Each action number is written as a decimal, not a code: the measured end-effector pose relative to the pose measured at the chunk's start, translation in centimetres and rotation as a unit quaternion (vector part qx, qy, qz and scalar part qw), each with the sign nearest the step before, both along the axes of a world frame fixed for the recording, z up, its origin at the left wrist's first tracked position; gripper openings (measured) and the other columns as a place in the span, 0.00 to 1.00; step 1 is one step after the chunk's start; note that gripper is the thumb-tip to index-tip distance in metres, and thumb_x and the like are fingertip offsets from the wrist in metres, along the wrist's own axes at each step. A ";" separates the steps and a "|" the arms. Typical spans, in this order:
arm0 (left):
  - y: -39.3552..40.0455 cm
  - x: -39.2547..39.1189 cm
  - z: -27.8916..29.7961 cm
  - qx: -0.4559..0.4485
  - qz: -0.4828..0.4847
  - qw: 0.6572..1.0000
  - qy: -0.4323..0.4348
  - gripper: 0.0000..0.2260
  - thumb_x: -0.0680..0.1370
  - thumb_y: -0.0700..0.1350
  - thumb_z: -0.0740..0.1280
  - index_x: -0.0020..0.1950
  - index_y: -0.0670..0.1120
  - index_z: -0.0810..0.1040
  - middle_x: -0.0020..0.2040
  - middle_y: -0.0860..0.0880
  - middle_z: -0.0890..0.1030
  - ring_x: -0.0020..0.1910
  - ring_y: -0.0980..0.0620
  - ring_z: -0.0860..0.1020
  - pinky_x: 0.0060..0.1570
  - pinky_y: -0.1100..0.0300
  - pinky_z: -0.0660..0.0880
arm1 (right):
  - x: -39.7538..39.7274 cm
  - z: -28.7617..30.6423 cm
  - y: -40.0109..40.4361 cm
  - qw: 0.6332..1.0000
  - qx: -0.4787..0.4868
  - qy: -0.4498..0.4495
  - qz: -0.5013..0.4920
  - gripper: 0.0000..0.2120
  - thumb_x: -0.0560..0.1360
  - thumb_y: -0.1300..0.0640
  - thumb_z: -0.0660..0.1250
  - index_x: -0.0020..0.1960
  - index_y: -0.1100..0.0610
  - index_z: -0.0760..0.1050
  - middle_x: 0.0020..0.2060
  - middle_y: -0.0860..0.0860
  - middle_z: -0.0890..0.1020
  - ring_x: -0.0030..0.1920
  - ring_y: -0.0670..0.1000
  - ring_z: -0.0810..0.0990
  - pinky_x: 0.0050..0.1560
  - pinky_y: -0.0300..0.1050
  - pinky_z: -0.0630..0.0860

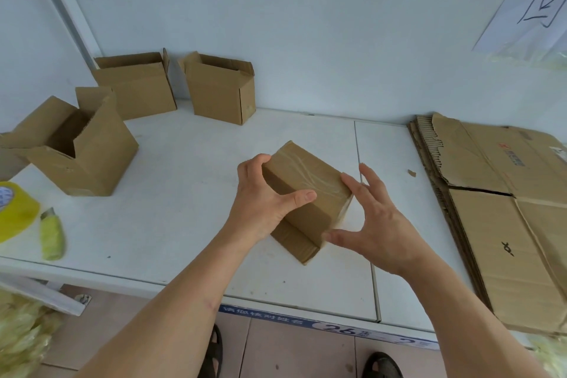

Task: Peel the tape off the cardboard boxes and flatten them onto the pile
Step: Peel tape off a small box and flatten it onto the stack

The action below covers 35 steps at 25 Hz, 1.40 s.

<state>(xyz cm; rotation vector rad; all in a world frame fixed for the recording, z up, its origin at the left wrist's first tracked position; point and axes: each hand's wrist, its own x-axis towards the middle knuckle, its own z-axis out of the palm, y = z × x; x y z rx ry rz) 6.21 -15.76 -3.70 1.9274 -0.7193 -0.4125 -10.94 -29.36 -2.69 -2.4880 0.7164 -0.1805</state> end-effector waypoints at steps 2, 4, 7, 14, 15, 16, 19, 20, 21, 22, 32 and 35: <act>0.2 -0.6 0.0 0.016 0.019 0.999 -0.044 0.45 0.62 0.68 0.74 0.72 0.54 0.60 0.62 0.57 0.63 0.61 0.58 0.66 0.56 0.60 0.68 | 0.1 -0.3 -0.2 0.999 -0.024 -0.022 -0.040 0.42 0.69 0.39 0.73 0.78 0.42 0.56 0.76 0.38 0.47 0.73 0.44 0.58 0.70 0.48 0.67; 0.5 -1.1 -0.4 0.008 -0.008 0.997 -0.070 0.37 0.63 0.69 0.73 0.67 0.55 0.68 0.57 0.57 0.68 0.57 0.57 0.70 0.54 0.63 0.69 | 0.1 -0.3 -0.5 0.992 -0.070 -0.066 -0.082 0.32 0.74 0.50 0.71 0.75 0.45 0.64 0.73 0.46 0.57 0.68 0.50 0.64 0.65 0.50 0.72; 1.3 -0.6 -1.0 -0.014 -0.099 0.995 -0.001 0.21 0.66 0.62 0.74 0.55 0.57 0.75 0.66 0.61 0.65 0.66 0.64 0.64 0.59 0.70 0.60 | 0.1 -0.1 -1.2 0.988 -0.096 -0.062 -0.108 0.28 0.76 0.59 0.65 0.75 0.48 0.66 0.73 0.45 0.61 0.63 0.51 0.72 0.58 0.43 0.71; 2.3 -0.3 -1.5 -0.020 -0.224 0.974 -0.014 0.13 0.73 0.38 0.71 0.48 0.55 0.74 0.65 0.71 0.64 0.66 0.68 0.66 0.61 0.71 0.62 | 0.8 0.5 -1.7 0.996 0.006 -0.052 -0.078 0.32 0.74 0.30 0.56 0.73 0.46 0.65 0.77 0.39 0.57 0.78 0.44 0.46 0.76 0.53 0.49; 2.2 -0.5 -1.7 -0.025 -0.210 0.976 -0.041 0.16 0.73 0.39 0.72 0.48 0.58 0.71 0.64 0.69 0.65 0.65 0.64 0.69 0.61 0.68 0.65 | 1.0 0.3 -1.7 0.994 -0.025 -0.052 -0.090 0.28 0.76 0.34 0.57 0.73 0.45 0.66 0.78 0.40 0.57 0.79 0.45 0.45 0.75 0.54 0.49; 2.1 -0.5 -1.8 -0.027 -0.195 0.978 -0.064 0.18 0.73 0.41 0.73 0.49 0.61 0.68 0.63 0.67 0.66 0.64 0.61 0.71 0.60 0.66 0.68 | 1.1 0.0 -1.6 0.991 -0.054 -0.069 -0.103 0.25 0.78 0.37 0.58 0.72 0.45 0.68 0.78 0.42 0.57 0.79 0.48 0.47 0.75 0.55 0.51; 1.9 -0.9 -1.7 -0.013 -0.177 0.975 -0.136 0.26 0.73 0.46 0.74 0.58 0.68 0.62 0.63 0.62 0.69 0.58 0.61 0.75 0.53 0.67 0.73 | 1.4 -0.3 -1.6 0.986 -0.042 -0.122 -0.110 0.20 0.80 0.42 0.59 0.70 0.46 0.72 0.76 0.42 0.62 0.75 0.48 0.60 0.70 0.47 0.62; 1.8 -1.0 -1.7 -0.002 -0.182 0.964 -0.192 0.28 0.73 0.47 0.74 0.64 0.66 0.61 0.65 0.61 0.67 0.56 0.60 0.75 0.51 0.67 0.75 | 1.4 -0.3 -1.6 0.988 -0.010 -0.118 -0.103 0.21 0.81 0.42 0.57 0.71 0.46 0.71 0.76 0.40 0.62 0.73 0.43 0.63 0.67 0.41 0.62; 1.5 -1.2 -1.7 0.006 -0.185 0.947 -0.261 0.29 0.74 0.47 0.73 0.68 0.62 0.62 0.66 0.59 0.64 0.55 0.59 0.75 0.48 0.66 0.76 | 1.4 -0.4 -1.6 0.989 0.016 -0.109 -0.094 0.22 0.81 0.41 0.56 0.72 0.46 0.69 0.76 0.38 0.60 0.70 0.38 0.63 0.65 0.38 0.61; 1.1 -1.4 -1.9 0.004 -0.181 0.927 -0.328 0.27 0.73 0.48 0.73 0.68 0.56 0.65 0.68 0.56 0.63 0.55 0.58 0.74 0.46 0.64 0.77 | 1.4 -0.5 -1.6 0.990 0.032 -0.104 -0.086 0.23 0.81 0.41 0.56 0.74 0.46 0.67 0.76 0.37 0.58 0.68 0.35 0.63 0.64 0.36 0.61; -1.7 -3.4 -2.3 -0.079 -0.084 0.840 -0.530 0.13 0.71 0.52 0.71 0.46 0.42 0.81 0.48 0.47 0.80 0.53 0.45 0.77 0.48 0.56 0.78 | 1.5 -0.8 -2.1 0.985 0.098 -0.128 -0.055 0.28 0.80 0.40 0.55 0.77 0.49 0.62 0.77 0.37 0.53 0.69 0.32 0.57 0.68 0.34 0.59; -1.8 -2.8 -2.1 -0.095 -0.086 0.838 -0.530 0.11 0.70 0.52 0.73 0.43 0.44 0.81 0.46 0.50 0.80 0.52 0.49 0.77 0.38 0.58 0.78 | 1.5 -0.8 -2.1 0.984 0.109 -0.133 -0.056 0.30 0.78 0.38 0.55 0.76 0.48 0.63 0.78 0.37 0.53 0.74 0.37 0.58 0.69 0.35 0.59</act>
